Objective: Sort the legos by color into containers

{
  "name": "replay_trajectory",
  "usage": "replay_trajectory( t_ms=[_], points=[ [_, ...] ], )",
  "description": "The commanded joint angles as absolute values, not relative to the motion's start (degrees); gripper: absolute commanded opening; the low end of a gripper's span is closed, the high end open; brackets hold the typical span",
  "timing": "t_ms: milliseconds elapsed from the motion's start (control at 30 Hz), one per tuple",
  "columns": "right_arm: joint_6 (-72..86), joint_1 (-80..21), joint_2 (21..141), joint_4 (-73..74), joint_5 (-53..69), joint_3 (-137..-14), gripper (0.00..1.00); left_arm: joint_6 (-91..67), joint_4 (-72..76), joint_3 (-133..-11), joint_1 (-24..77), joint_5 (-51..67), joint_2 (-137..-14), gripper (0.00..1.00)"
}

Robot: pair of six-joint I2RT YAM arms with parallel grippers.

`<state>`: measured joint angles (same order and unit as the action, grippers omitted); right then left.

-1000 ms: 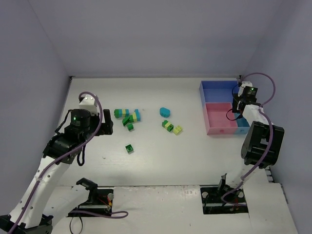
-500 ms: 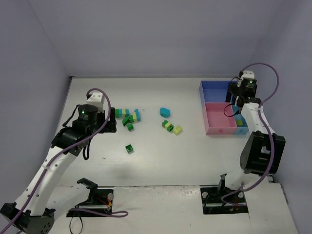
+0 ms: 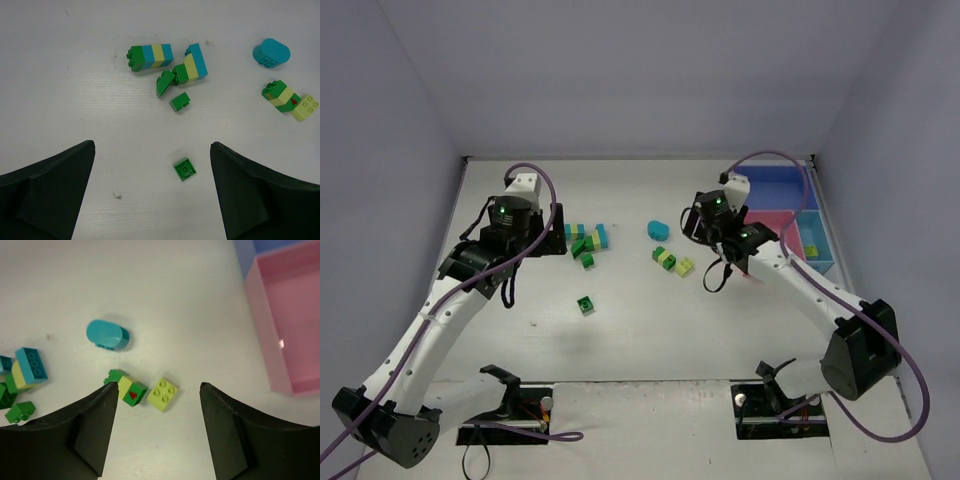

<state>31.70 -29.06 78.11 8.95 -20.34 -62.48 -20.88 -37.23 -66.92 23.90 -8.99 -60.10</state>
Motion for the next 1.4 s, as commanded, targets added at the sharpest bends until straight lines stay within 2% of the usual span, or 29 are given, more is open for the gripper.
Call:
replay_trajectory(
  t_ms=[0,133,333,633,867,967,1067,1133,1167,1300,1367],
  points=[
    [50.8,-32.2,81.6,14.7,-29.2,-61.0,0.63,-22.4,-35.1,-69.6,24.1,-8.9,-60.6,0.91],
    [59.0,-34.2,87.2,15.2,-27.5,-60.5,0.55,-22.9,-35.5,-69.3,24.1,-8.4,-60.5,0.91],
    [65.2,-34.9,94.4,15.7,-27.9,-62.7,0.51,-23.0,-36.0,-68.3,24.1,-8.0,-59.8,0.91],
    [67.5,-34.7,102.7,15.9,-27.4,-64.8,0.52,-23.2,-36.9,-66.3,24.1,-8.2,-58.4,0.91],
    [66.5,-34.7,104.9,15.9,-26.3,-65.5,0.52,-23.2,-37.3,-65.9,24.1,-8.3,-57.6,0.91],
    [65.5,-34.7,105.4,15.8,-25.9,-65.5,0.47,-23.2,-37.4,-65.7,24.1,-8.3,-57.6,0.91],
    [63.2,-34.5,104.8,15.8,-26.3,-65.0,0.28,-23.2,-37.4,-65.8,24.1,-8.3,-57.7,0.91],
    [59.6,-34.1,102.3,15.8,-27.5,-65.1,0.05,-23.2,-37.5,-66.0,24.1,-8.3,-57.7,0.91],
    [57.9,-33.8,101.3,15.7,-28.1,-65.6,0.0,-23.1,-37.5,-66.1,24.1,-8.3,-57.6,0.91],
    [41.1,-30.2,95.0,12.6,-29.7,-66.9,0.0,-22.9,-37.5,-66.3,24.1,-8.4,-57.8,0.91],
    [32.9,-24.5,90.7,8.9,-26.4,-67.0,0.0,-22.8,-37.2,-66.4,24.1,-8.4,-57.9,0.91]
  ],
)
